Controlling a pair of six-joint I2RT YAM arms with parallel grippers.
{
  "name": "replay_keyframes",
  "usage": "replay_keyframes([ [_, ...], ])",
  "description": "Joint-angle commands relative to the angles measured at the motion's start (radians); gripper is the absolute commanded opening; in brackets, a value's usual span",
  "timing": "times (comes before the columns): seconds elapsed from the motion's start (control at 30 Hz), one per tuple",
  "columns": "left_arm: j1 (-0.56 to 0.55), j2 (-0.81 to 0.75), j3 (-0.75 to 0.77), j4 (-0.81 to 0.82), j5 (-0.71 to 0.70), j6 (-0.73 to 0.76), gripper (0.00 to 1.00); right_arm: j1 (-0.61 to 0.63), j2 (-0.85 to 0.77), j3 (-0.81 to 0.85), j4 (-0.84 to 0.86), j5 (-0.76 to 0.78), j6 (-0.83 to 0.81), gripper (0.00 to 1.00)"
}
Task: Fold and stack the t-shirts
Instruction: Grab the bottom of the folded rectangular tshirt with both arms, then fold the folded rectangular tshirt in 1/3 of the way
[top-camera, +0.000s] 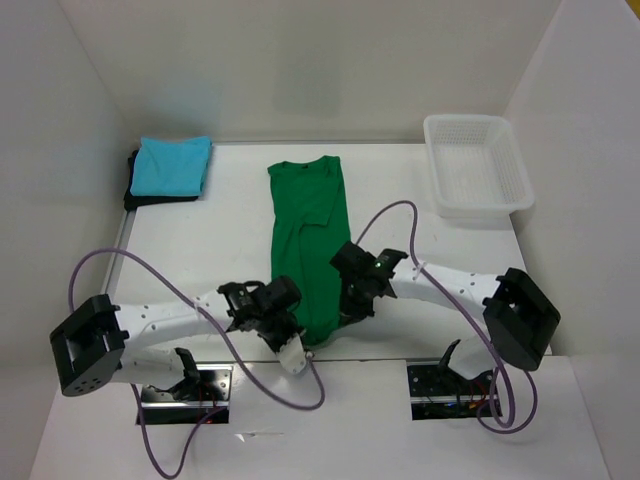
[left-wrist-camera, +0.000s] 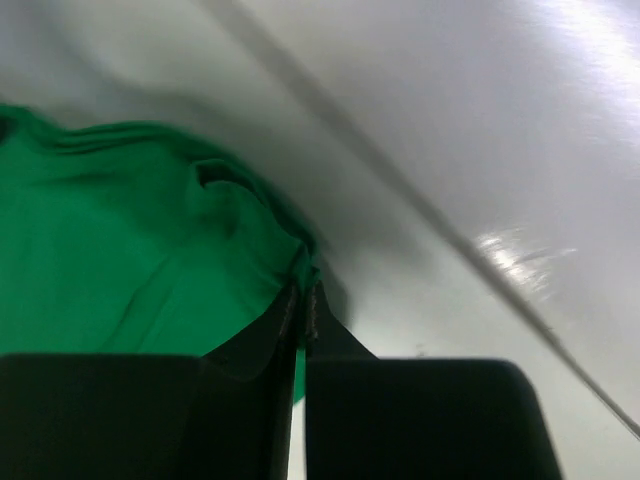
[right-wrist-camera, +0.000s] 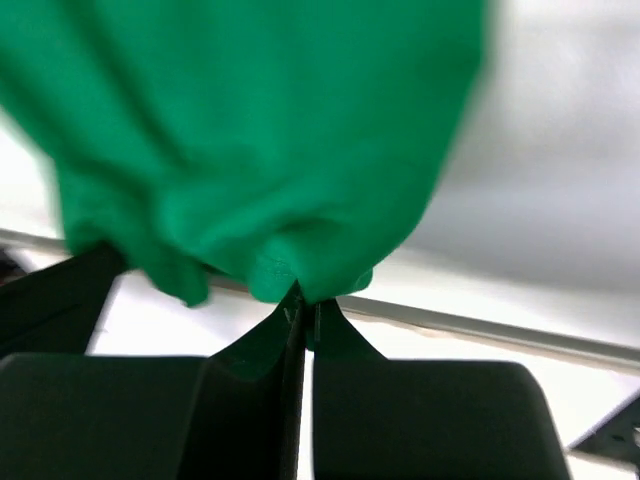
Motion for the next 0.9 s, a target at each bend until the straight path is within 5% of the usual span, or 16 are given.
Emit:
replay_keyframes([
  [0.0,0.132,-0.030,0.104,-0.047,0.077,-0.116,0.00,-0.045,0.039,0.134,-0.069,0.051,-0.089,0.00],
  [0.33,0.484,0.087,0.302,0.028,0.196,-0.281,0.00,-0.262,0.189,0.374,-0.063,0.053,-0.324,0.00],
  [0.87,0.627,0.312,0.406,0.319,0.125,-0.415,0.00,-0.425,0.543,0.773,-0.056,-0.043,-0.519,0.00],
])
